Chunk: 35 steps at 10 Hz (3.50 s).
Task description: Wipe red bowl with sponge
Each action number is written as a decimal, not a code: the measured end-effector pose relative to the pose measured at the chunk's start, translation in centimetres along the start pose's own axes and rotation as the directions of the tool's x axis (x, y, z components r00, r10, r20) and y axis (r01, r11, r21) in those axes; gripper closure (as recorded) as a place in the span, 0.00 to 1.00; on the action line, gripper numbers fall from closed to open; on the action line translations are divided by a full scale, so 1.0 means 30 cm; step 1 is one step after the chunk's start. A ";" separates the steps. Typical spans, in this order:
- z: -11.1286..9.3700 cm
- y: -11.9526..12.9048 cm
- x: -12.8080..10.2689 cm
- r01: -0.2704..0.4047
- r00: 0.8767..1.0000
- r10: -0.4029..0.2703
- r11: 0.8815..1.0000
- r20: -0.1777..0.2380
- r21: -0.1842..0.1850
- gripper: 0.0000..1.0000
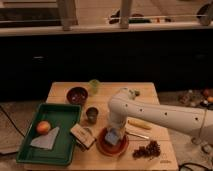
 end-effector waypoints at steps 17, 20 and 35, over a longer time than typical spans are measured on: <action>0.001 -0.030 -0.025 0.120 0.993 -0.120 0.990 0.003 -0.074 1.00; 0.006 -0.029 -0.090 0.191 0.982 -0.191 0.977 0.013 -0.099 1.00; -0.050 -0.027 -0.079 0.278 0.960 -0.279 0.958 -0.005 -0.070 1.00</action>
